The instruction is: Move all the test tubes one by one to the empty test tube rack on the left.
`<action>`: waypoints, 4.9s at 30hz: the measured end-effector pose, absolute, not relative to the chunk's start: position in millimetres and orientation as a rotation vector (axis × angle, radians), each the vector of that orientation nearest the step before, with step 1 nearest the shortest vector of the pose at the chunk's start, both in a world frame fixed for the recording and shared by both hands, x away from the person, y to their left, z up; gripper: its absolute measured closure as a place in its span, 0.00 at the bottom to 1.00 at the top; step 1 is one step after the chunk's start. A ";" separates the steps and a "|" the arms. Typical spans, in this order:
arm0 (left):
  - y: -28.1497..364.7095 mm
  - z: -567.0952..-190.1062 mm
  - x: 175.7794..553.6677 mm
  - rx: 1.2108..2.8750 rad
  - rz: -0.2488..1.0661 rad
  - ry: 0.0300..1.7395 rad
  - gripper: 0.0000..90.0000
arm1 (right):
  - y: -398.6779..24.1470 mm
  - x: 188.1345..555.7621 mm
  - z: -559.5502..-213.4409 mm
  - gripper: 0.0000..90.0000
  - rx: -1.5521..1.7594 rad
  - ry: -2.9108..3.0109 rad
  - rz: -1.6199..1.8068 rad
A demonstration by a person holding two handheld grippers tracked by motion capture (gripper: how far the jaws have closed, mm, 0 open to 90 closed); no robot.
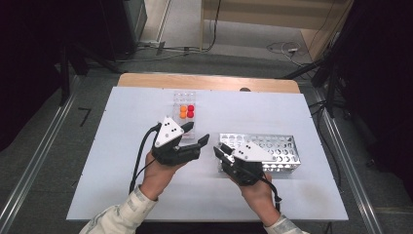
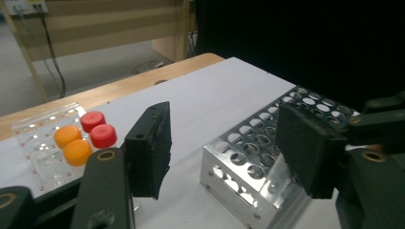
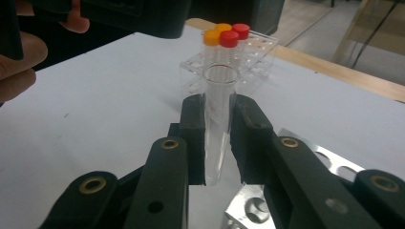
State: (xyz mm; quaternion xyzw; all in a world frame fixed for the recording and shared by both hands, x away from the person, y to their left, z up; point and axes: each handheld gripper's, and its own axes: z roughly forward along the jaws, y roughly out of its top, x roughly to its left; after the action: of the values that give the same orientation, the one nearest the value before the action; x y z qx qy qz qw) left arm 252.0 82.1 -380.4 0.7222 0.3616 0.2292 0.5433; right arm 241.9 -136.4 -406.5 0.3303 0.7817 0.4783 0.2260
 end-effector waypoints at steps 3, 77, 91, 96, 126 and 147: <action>79.2 -380.2 247.8 1.736 0.511 0.830 0.49 | -127.2 241.7 -412.3 0.82 0.902 2.178 1.329; 146.0 -381.8 318.7 1.651 0.676 1.121 0.85 | -214.9 244.3 -420.3 0.27 1.084 2.124 1.292; 140.8 -395.6 337.7 1.672 0.721 1.156 0.85 | -216.1 245.1 -421.7 0.27 1.089 2.126 1.286; 135.5 -408.6 340.9 1.704 0.715 1.167 0.85 | -216.5 245.6 -422.1 0.27 1.090 2.124 1.283; 150.8 -425.0 294.1 1.669 0.581 1.241 0.36 | -235.8 256.1 -428.2 0.27 1.154 2.066 1.257; 163.6 -430.2 252.7 1.647 0.689 1.245 0.28 | -257.0 257.6 -431.3 0.27 1.188 2.025 1.233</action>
State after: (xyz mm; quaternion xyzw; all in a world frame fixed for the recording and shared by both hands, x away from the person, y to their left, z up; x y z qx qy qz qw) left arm 252.7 163.6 -430.2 0.6702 0.5068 0.2806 0.4640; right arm 257.6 -257.0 -431.3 0.4348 0.7407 0.4510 0.2425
